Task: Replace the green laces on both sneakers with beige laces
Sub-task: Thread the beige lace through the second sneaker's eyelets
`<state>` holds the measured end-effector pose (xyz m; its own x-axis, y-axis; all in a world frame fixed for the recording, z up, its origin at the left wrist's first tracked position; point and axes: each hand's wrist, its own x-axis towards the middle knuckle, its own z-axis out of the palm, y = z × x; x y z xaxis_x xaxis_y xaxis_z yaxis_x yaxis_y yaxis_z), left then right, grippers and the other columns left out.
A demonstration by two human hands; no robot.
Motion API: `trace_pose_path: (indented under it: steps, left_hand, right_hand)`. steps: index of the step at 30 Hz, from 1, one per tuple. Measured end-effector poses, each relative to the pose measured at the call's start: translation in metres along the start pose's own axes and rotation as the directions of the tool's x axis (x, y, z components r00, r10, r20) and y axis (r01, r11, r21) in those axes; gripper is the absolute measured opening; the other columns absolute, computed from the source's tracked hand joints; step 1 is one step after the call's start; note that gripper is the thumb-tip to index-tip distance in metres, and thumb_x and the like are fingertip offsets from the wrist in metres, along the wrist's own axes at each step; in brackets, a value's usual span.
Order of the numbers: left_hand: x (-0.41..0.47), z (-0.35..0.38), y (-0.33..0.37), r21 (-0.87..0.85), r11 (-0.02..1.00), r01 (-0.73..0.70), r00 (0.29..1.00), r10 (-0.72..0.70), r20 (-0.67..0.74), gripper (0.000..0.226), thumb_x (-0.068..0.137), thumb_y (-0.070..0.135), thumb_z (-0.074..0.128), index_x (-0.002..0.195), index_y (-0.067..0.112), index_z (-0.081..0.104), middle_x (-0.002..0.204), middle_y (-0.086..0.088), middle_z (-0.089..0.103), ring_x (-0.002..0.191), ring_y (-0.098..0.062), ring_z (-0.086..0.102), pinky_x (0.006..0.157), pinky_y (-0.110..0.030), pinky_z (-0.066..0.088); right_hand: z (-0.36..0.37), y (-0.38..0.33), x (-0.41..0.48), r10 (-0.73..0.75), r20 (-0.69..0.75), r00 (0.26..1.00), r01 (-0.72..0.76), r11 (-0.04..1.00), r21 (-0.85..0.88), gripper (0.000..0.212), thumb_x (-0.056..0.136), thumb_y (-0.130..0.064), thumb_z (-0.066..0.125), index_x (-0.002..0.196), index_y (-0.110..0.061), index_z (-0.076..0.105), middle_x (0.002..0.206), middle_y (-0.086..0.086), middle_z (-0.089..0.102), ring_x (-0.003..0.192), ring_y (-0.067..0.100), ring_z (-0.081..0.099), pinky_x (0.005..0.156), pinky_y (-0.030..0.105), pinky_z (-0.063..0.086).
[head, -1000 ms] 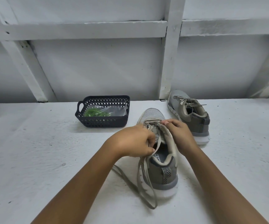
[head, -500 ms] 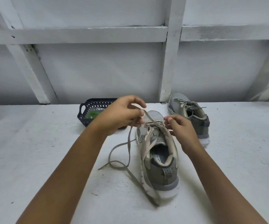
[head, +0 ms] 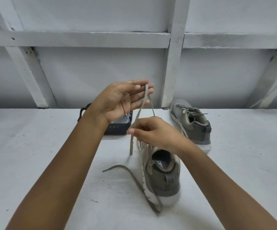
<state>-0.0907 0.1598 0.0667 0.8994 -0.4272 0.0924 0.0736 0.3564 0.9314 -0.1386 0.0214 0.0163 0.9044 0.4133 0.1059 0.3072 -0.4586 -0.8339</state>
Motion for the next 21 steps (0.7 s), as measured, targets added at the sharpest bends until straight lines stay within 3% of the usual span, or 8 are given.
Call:
trace_pose_path:
  steps: [4,6,8,12,16,21]
  left_hand:
    - [0.001,-0.009,-0.015,0.057,0.998,0.006,0.994,0.0,-0.109,0.018,0.099,0.013,0.038,0.11,0.012,0.052,0.097,-0.012,0.072,0.087,-0.021,0.07,0.074,-0.037,0.057]
    - [0.0,-0.013,-0.032,0.156,0.985,0.067,0.984,-0.039,-0.175,0.014,0.101,0.022,0.037,0.107,0.013,0.047,0.081,-0.008,0.073,0.074,-0.02,0.07,0.072,-0.037,0.053]
    - [-0.003,-0.015,-0.051,0.305,0.941,0.147,0.983,-0.106,-0.149,0.026,0.101,0.03,0.035,0.105,0.012,0.053,0.078,-0.005,0.072,0.072,-0.02,0.068,0.073,-0.037,0.051]
    - [-0.013,-0.013,-0.075,0.586,0.804,0.099,0.991,-0.131,0.012,0.025,0.099,0.023,0.043,0.093,0.015,0.066,0.07,0.008,0.065,0.07,-0.009,0.061,0.075,-0.029,0.049]
    - [-0.017,-0.017,-0.081,0.603,0.793,0.08,0.993,-0.118,0.023,0.021,0.099,0.012,0.044,0.096,0.013,0.065,0.062,0.011,0.06,0.062,-0.003,0.056,0.067,-0.022,0.046]
    - [-0.021,-0.036,-0.079,0.599,0.788,0.142,0.977,-0.208,0.042,0.019,0.096,0.006,0.05,0.106,0.008,0.065,0.072,0.006,0.068,0.065,-0.005,0.061,0.068,-0.021,0.048]
  right_hand:
    - [-0.013,-0.003,0.002,0.075,-0.091,0.993,-0.047,0.96,0.275,0.015,0.093,-0.014,0.056,0.082,-0.01,0.064,0.055,-0.006,0.059,0.046,0.005,0.05,0.047,0.017,0.039]
    - [-0.027,-0.004,0.008,0.118,-0.172,0.978,-0.029,0.893,0.448,0.017,0.095,-0.011,0.053,0.08,-0.007,0.061,0.056,-0.001,0.059,0.044,0.006,0.051,0.045,0.018,0.04]
    - [-0.043,-0.003,0.017,0.168,-0.244,0.955,-0.003,0.828,0.561,0.02,0.096,-0.01,0.05,0.078,-0.007,0.059,0.053,-0.003,0.06,0.041,0.005,0.051,0.041,0.014,0.04]
    - [-0.061,0.01,0.039,0.276,-0.313,0.909,0.002,0.746,0.666,0.022,0.097,-0.012,0.05,0.077,-0.007,0.058,0.051,-0.002,0.062,0.043,0.005,0.055,0.044,0.014,0.045]
    - [-0.073,0.023,0.055,0.357,-0.38,0.853,0.052,0.668,0.742,0.024,0.097,-0.009,0.048,0.074,-0.006,0.055,0.047,-0.001,0.062,0.043,0.006,0.06,0.045,0.015,0.049]
    - [-0.089,0.041,0.065,0.433,-0.466,0.772,0.158,0.58,0.799,0.021,0.096,-0.005,0.048,0.076,-0.004,0.054,0.048,0.002,0.064,0.047,0.011,0.064,0.05,0.019,0.054]
